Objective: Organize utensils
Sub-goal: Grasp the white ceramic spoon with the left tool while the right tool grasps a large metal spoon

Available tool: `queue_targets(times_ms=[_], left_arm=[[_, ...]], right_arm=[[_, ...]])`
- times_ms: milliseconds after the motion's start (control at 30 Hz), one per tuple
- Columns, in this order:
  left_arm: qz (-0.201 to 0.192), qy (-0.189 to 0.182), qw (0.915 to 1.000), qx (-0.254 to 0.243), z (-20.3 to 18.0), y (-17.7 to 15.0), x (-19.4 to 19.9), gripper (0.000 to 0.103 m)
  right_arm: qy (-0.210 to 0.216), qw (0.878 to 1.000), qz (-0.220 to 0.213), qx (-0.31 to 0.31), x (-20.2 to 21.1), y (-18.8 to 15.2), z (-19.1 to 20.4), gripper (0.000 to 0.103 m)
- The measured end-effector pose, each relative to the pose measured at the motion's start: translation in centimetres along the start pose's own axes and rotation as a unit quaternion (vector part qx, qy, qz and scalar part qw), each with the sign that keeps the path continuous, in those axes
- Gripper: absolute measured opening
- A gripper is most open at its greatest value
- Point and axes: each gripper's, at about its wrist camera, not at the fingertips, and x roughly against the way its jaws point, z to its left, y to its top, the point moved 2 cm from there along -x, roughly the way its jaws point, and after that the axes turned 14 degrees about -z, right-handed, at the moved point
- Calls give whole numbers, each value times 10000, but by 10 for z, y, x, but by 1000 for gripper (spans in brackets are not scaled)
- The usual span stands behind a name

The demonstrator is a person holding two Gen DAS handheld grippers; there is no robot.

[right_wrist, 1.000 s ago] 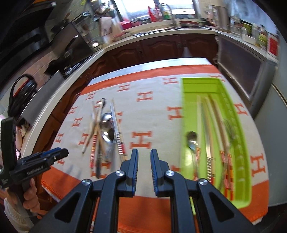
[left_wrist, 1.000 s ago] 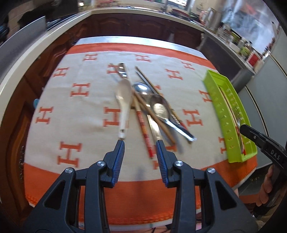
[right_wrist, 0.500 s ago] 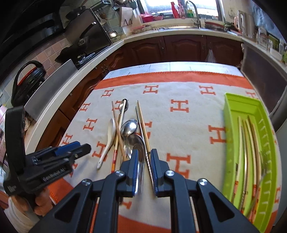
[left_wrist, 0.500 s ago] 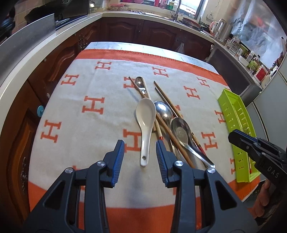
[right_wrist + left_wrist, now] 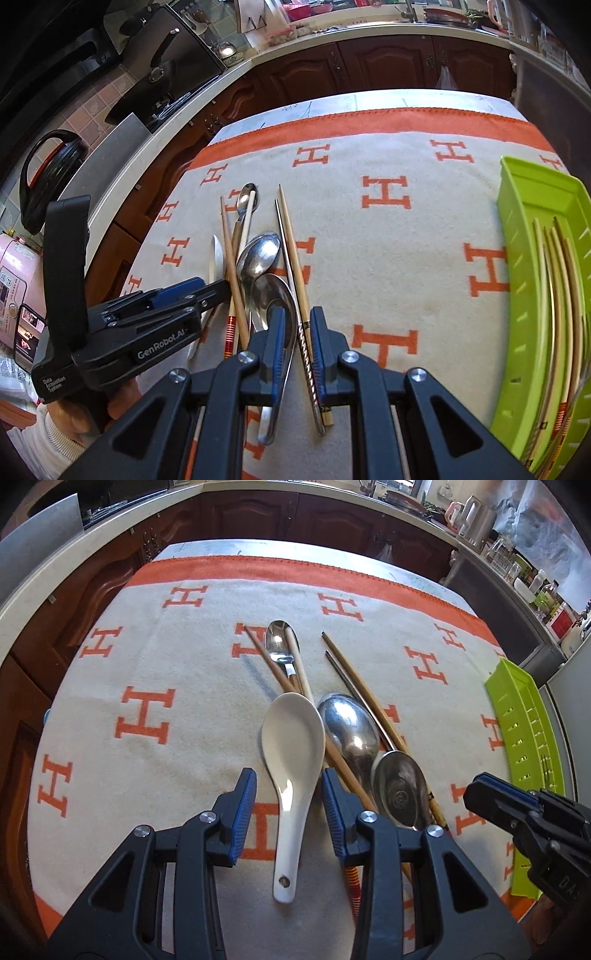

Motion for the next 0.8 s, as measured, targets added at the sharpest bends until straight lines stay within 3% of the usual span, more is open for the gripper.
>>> queue_targets(times_ms=[133,300,800], left_arm=[[-69,-6,10000,24,-3,2,-6,32],[-126,-236,9994,229,-2,5,-5,6],[-110,-474,9961,739,26,1,10,5]], right_arm=[[97,9999,39,30,-5,1,2,13],[189,9997,104,97,-12,0,5,13],[-11,9985,220,497,-38,-2,14,14]])
